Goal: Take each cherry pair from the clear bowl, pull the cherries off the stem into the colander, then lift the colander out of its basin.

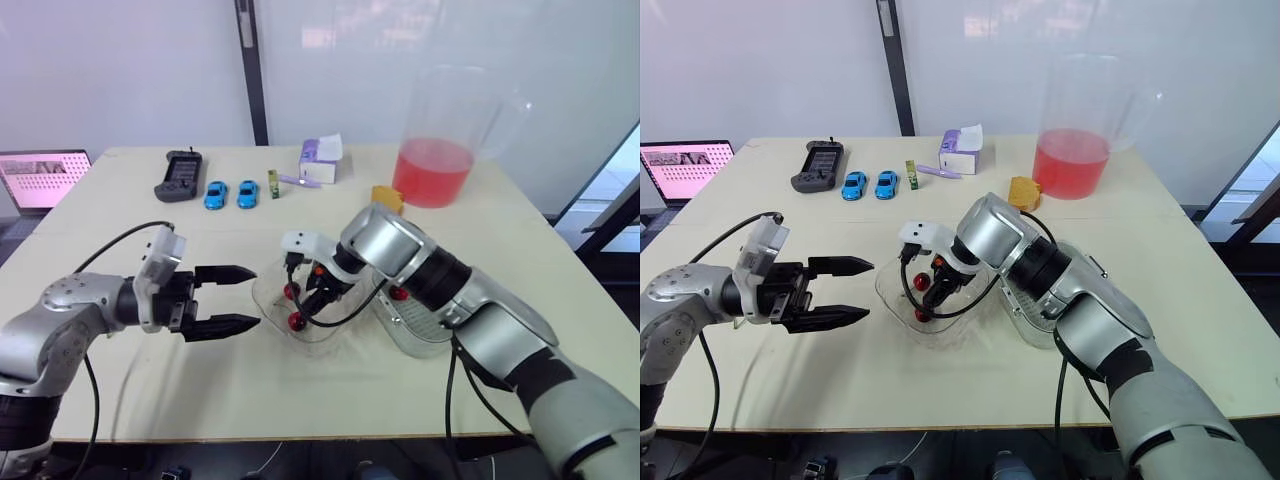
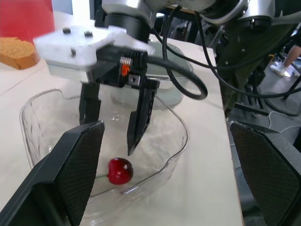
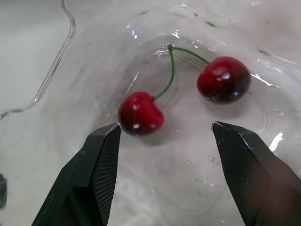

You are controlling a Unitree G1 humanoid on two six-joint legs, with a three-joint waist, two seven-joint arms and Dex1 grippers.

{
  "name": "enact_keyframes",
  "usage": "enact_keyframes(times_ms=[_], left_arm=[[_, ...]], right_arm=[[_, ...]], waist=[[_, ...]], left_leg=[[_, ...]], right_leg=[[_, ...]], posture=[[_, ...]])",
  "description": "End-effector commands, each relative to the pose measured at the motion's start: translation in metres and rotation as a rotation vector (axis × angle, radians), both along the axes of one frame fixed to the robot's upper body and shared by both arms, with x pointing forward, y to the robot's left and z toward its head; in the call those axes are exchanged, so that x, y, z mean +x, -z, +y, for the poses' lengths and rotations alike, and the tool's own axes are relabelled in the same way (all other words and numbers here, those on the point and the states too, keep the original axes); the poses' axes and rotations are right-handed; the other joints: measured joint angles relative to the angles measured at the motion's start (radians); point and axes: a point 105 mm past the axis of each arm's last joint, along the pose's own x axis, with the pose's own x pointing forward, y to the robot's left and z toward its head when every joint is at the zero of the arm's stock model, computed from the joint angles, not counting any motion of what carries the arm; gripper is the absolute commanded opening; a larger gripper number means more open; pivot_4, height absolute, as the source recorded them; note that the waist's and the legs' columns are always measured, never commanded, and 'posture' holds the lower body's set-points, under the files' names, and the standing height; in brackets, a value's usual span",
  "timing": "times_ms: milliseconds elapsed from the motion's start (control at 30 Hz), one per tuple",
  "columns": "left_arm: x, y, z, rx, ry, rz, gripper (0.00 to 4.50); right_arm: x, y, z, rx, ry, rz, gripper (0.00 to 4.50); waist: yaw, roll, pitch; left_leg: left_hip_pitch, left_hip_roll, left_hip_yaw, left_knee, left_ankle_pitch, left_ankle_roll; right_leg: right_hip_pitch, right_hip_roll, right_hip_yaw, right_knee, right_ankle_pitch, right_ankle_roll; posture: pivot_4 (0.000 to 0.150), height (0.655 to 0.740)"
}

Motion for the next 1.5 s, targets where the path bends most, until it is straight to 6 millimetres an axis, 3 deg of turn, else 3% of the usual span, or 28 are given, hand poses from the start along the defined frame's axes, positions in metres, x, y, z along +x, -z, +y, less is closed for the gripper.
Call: enact_keyframes(times_ms=[33, 467, 567, 700, 833, 1000, 1233, 1500], left_arm=[[-0.004, -0.008, 0.0, -0.002, 0.007, -0.033, 4.5], [-0.005, -0.01, 0.0, -0.008, 0.0, -0.035, 4.5], [-0.006, -0.01, 0.0, -0.009, -0.002, -0.035, 4.5], [-0.006, -0.011, -0.001, -0.014, -0.002, -0.034, 4.5], [-0.007, -0.011, -0.001, -0.016, 0.0, -0.032, 4.5], [-0.007, -0.012, -0.002, -0.024, 0.003, -0.029, 4.5], [-0.005, -0.022, 0.002, -0.121, -0.006, -0.008, 4.5], [0.011, -0.045, 0.011, -0.35, -0.066, 0.112, 4.5]], right_arm=[[-0.012, -0.004, 0.012, 0.025, -0.037, 0.009, 3.33], [-0.013, 0.008, 0.02, 0.029, -0.028, 0.016, 3.33], [-0.013, 0.011, 0.019, 0.027, -0.027, 0.018, 2.43], [-0.014, 0.012, 0.019, 0.029, -0.03, 0.02, 0.68], [-0.014, 0.01, 0.019, 0.033, -0.036, 0.019, 0.05], [-0.011, -0.013, 0.019, 0.069, -0.041, 0.01, 0.0], [-0.008, -0.051, 0.0, 0.094, -0.064, -0.051, 0.0], [0.0, -0.088, -0.021, 0.143, -0.121, -0.284, 0.0]], waist=[[0.001, 0.0, 0.0], [0.001, 0.0, 0.0], [0.0, 0.0, 0.0], [0.0, 0.0, 0.0], [0.0, 0.0, 0.0], [0.0, 0.0, 0.0], [0.001, 0.0, 0.0], [0.002, 0.0, 0.0]], left_leg=[[0.0, 0.0, 0.0, 0.0, 0.0, 0.0], [0.0, 0.0, 0.0, 0.0, 0.0, 0.0], [0.0, 0.0, 0.0, 0.0, 0.0, 0.0], [0.0, 0.0, 0.0, 0.0, 0.0, 0.0], [0.0, 0.0, 0.0, 0.0, 0.0, 0.0], [0.0, 0.0, 0.0, 0.0, 0.0, 0.0], [0.0, 0.0, 0.0, 0.0, 0.0, 0.0], [0.0, 0.0, 0.0, 0.0, 0.0, 0.0]], right_leg=[[0.0, 0.0, 0.0, 0.0, 0.0, 0.0], [0.0, 0.0, 0.0, 0.0, 0.0, 0.0], [0.0, 0.0, 0.0, 0.0, 0.0, 0.0], [0.0, 0.0, 0.0, 0.0, 0.0, 0.0], [0.0, 0.0, 0.0, 0.0, 0.0, 0.0], [0.0, 0.0, 0.0, 0.0, 0.0, 0.0], [0.0, 0.0, 0.0, 0.0, 0.0, 0.0], [0.0, 0.0, 0.0, 0.0, 0.0, 0.0]], posture=[[0.15, 0.74], [0.15, 0.74], [0.15, 0.74], [0.15, 0.74], [0.15, 0.74], [0.15, 0.74], [0.15, 0.74], [0.15, 0.74]])
